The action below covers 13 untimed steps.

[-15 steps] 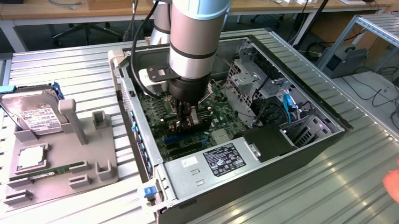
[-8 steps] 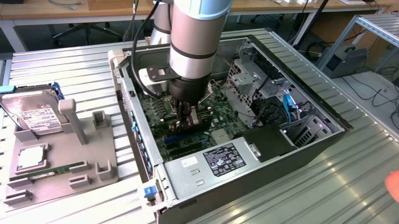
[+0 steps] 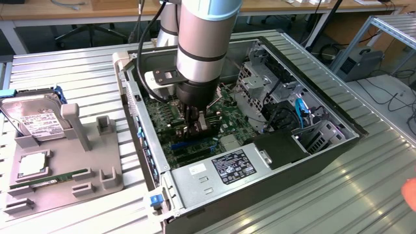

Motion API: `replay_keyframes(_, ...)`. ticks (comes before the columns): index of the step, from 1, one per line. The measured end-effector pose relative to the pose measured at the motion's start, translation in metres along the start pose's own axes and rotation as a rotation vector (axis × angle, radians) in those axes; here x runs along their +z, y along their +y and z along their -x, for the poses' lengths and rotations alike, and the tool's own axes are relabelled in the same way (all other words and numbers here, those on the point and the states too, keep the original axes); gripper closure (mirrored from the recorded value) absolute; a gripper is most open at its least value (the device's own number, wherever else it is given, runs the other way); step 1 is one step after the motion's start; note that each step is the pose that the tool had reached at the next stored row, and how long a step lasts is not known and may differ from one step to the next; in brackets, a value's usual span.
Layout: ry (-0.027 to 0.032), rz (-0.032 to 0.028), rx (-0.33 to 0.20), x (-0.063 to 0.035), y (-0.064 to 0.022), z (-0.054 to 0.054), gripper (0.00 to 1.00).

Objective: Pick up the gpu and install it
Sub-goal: 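Insert the gpu into the slot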

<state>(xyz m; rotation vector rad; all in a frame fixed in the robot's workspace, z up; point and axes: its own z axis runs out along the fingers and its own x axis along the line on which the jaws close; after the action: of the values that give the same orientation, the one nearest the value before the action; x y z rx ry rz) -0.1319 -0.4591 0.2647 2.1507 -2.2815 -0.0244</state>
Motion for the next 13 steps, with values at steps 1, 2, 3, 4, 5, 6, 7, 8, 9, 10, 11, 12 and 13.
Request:
replay_keyframes(1,-0.0004,-0.0002,0.0,0.0007,0.0,0.0,0.73)
replay_keyframes(2,-0.0002,-0.0001,0.0,0.001,0.0,0.0,0.73)
replay_keyframes(3,0.0001,0.0001,0.0,0.0012,0.0,-0.0001,0.73)
replay_keyframes(4,0.0002,0.0001,0.0,0.0014,0.0,-0.0001,0.73)
replay_keyframes(5,0.0,0.0,0.0,0.0017,0.0,-0.0001,0.73)
replay_keyframes(6,-0.0001,-0.0001,0.0,0.0019,0.0,-0.0001,0.73)
replay_keyframes(7,-0.0005,-0.0003,0.0,0.0025,0.0,-0.0001,0.73)
replay_keyframes(8,-0.0002,-0.0002,0.0,0.0028,0.0,-0.0001,0.73)
replay_keyframes(9,-0.0001,-0.0001,0.0,0.0028,0.0,-0.0001,0.73)
replay_keyframes(10,0.0,-0.0001,0.0,0.0028,0.0,-0.0001,0.73)
replay_keyframes(11,0.0,0.0,0.0,0.0028,0.0,-0.0001,0.73)
replay_keyframes(12,0.0,0.0,0.0,0.0028,0.0,-0.0001,0.73)
replay_keyframes(13,0.0,0.0,0.0,0.0028,0.0,-0.0001,0.73)
